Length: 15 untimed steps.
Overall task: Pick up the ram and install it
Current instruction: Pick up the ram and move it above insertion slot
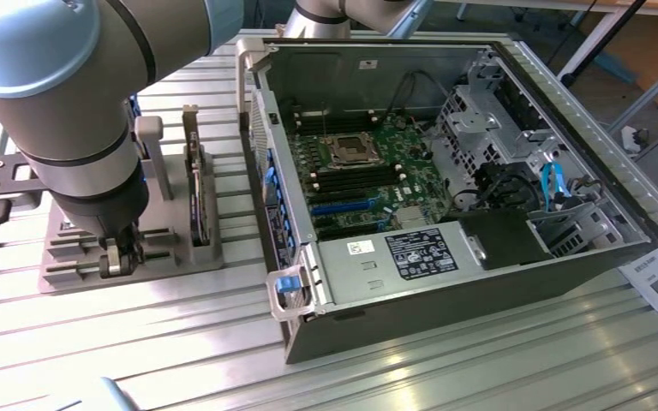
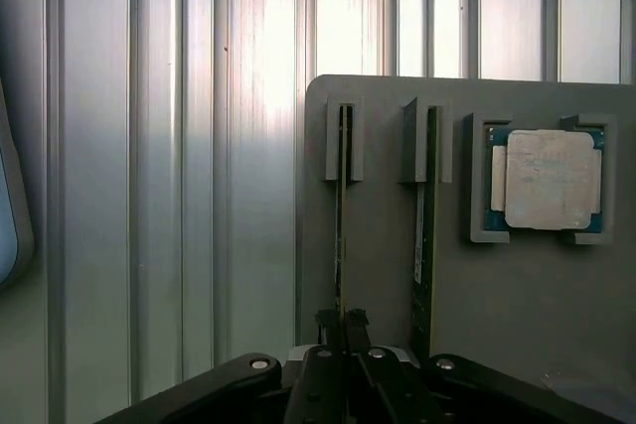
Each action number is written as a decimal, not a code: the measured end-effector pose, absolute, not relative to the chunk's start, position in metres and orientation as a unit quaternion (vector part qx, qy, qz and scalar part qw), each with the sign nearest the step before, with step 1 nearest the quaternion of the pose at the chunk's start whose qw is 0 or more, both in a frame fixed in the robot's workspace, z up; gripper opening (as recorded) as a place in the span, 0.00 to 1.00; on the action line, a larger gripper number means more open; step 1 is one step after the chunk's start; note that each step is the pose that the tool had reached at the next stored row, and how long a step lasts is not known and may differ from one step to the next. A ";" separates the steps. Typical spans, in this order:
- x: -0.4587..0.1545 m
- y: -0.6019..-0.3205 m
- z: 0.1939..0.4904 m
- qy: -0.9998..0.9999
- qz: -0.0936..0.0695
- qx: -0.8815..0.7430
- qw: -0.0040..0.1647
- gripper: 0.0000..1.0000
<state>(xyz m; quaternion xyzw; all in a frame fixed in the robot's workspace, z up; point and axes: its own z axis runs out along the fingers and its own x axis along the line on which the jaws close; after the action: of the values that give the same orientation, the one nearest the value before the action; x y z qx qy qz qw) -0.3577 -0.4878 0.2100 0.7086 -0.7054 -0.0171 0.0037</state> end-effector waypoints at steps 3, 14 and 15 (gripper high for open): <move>-0.358 -0.488 0.210 -0.705 -0.017 0.709 0.004 0.12; -0.358 -0.488 0.210 -0.711 -0.017 0.703 0.004 0.12; -0.358 -0.488 0.210 -0.711 -0.017 0.703 0.004 0.12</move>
<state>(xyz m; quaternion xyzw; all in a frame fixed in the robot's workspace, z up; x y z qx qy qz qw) -0.3577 -0.4878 0.2100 0.7033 -0.7107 -0.0171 0.0036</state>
